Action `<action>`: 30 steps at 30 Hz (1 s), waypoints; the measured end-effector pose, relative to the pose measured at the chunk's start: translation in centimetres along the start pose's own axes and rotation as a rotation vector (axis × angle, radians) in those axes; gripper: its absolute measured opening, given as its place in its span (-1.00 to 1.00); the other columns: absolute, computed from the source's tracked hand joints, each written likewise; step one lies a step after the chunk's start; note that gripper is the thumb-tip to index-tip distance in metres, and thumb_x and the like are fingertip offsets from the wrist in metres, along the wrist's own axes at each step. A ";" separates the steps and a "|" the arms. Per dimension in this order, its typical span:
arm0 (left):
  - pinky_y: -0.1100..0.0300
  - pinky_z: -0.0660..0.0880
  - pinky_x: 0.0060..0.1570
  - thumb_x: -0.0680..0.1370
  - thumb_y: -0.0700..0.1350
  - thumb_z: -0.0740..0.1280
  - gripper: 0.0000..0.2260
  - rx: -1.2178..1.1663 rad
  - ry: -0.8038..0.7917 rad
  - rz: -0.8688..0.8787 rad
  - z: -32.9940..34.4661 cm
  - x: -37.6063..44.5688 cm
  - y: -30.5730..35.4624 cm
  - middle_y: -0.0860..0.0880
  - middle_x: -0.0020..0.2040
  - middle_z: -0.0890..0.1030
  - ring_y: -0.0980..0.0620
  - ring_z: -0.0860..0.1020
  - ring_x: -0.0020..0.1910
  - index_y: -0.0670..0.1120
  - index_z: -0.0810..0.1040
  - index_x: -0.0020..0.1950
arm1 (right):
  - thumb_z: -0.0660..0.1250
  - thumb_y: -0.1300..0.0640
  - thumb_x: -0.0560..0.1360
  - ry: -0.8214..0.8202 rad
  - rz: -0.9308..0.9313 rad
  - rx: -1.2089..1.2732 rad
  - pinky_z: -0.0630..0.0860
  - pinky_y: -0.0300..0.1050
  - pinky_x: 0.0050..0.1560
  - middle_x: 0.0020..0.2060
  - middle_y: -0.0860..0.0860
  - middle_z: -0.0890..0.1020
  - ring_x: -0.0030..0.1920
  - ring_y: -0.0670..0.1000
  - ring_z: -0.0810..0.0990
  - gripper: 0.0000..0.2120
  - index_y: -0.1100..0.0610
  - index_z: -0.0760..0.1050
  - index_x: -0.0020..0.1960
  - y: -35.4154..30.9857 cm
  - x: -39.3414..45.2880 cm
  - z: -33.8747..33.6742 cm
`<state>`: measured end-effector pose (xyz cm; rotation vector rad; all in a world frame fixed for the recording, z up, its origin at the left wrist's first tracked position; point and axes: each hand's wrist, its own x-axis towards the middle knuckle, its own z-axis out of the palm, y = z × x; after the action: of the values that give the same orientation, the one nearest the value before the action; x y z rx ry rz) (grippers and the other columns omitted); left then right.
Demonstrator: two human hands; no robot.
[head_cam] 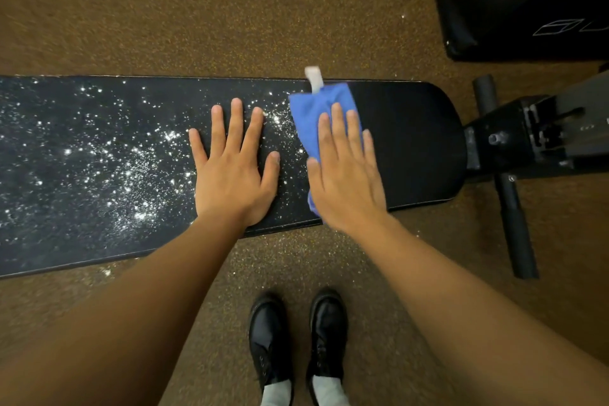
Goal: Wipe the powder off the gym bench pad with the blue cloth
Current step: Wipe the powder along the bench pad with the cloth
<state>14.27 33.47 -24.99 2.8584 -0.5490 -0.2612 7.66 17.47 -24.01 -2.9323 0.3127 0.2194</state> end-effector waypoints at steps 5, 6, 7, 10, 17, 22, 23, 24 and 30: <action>-0.23 -0.21 0.50 0.62 0.22 -0.09 -0.41 0.013 -0.012 -0.008 0.0 -0.2 0.0 -0.02 0.62 -0.13 -0.06 -0.23 0.58 0.04 -0.08 0.62 | -0.11 -0.04 0.62 -0.019 0.077 -0.034 -0.09 0.17 0.54 0.58 0.15 -0.10 0.57 0.14 -0.17 -0.39 0.22 -0.09 0.58 4.1 0.2 -0.7; -0.23 -0.22 0.50 0.62 0.22 -0.10 -0.41 0.018 -0.013 -0.012 0.0 -0.2 0.1 -0.02 0.62 -0.14 -0.06 -0.23 0.58 0.04 -0.09 0.62 | -0.10 -0.03 0.62 -0.003 0.106 -0.043 -0.09 0.17 0.54 0.58 0.16 -0.09 0.57 0.15 -0.16 -0.39 0.24 -0.08 0.58 4.0 1.5 -0.9; -0.23 -0.22 0.50 0.62 0.22 -0.10 -0.41 0.018 -0.010 -0.016 0.0 -0.2 0.1 -0.02 0.62 -0.14 -0.06 -0.23 0.58 0.04 -0.08 0.62 | -0.08 -0.03 0.63 0.011 0.130 -0.041 -0.10 0.16 0.54 0.58 0.17 -0.10 0.57 0.16 -0.16 -0.39 0.24 -0.08 0.58 3.5 2.9 -1.0; -0.23 -0.22 0.50 0.62 0.21 -0.09 -0.41 0.021 -0.001 -0.016 0.0 -0.1 0.2 -0.02 0.62 -0.13 -0.06 -0.23 0.58 0.04 -0.08 0.62 | -0.05 -0.03 0.63 0.020 0.135 -0.006 -0.15 0.14 0.54 0.58 0.16 -0.13 0.57 0.16 -0.20 -0.38 0.23 -0.12 0.58 0.9 5.3 -0.7; -0.23 -0.21 0.50 0.62 0.21 -0.08 -0.41 0.010 -0.001 -0.007 0.1 -0.1 0.1 -0.02 0.62 -0.12 -0.04 -0.22 0.58 0.04 -0.07 0.62 | -0.15 -0.06 0.60 -0.034 -0.081 -0.035 -0.08 0.16 0.54 0.58 0.13 -0.08 0.57 0.12 -0.16 -0.38 0.20 -0.11 0.58 2.6 -1.1 0.1; -0.23 -0.21 0.50 0.62 0.21 -0.09 -0.41 0.016 0.003 -0.012 0.1 -0.2 0.2 -0.02 0.62 -0.12 -0.05 -0.23 0.58 0.04 -0.07 0.61 | -0.06 -0.02 0.63 0.003 0.082 -0.024 -0.12 0.14 0.54 0.58 0.16 -0.11 0.57 0.14 -0.19 -0.39 0.23 -0.12 0.58 2.5 3.3 -0.7; -0.23 -0.21 0.50 0.62 0.21 -0.09 -0.41 0.015 0.004 -0.013 0.1 -0.3 0.2 -0.02 0.62 -0.11 -0.05 -0.22 0.58 0.04 -0.07 0.62 | -0.05 -0.01 0.63 0.014 0.119 -0.022 -0.12 0.14 0.54 0.58 0.18 -0.11 0.57 0.16 -0.18 -0.39 0.24 -0.10 0.58 2.0 4.1 -0.8; -0.23 -0.21 0.50 0.62 0.21 -0.09 -0.41 0.014 0.007 -0.013 0.1 -0.2 0.3 -0.02 0.62 -0.11 -0.05 -0.22 0.58 0.04 -0.07 0.61 | -0.04 -0.01 0.62 0.025 0.130 -0.026 -0.11 0.15 0.54 0.58 0.19 -0.10 0.57 0.17 -0.17 -0.38 0.25 -0.09 0.57 1.6 4.4 -0.7; -0.23 -0.21 0.50 0.62 0.21 -0.07 -0.41 0.004 0.011 -0.001 0.1 -0.2 -0.1 -0.03 0.62 -0.10 -0.05 -0.21 0.58 0.04 -0.05 0.62 | -0.15 -0.06 0.59 -0.046 -0.114 -0.045 -0.11 0.12 0.55 0.58 0.15 -0.10 0.57 0.13 -0.18 -0.37 0.22 -0.12 0.58 4.0 -1.0 -0.4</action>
<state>14.14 33.57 -25.06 2.8625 -0.5462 -0.2445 5.81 13.76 -24.10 -2.9722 0.1358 0.2800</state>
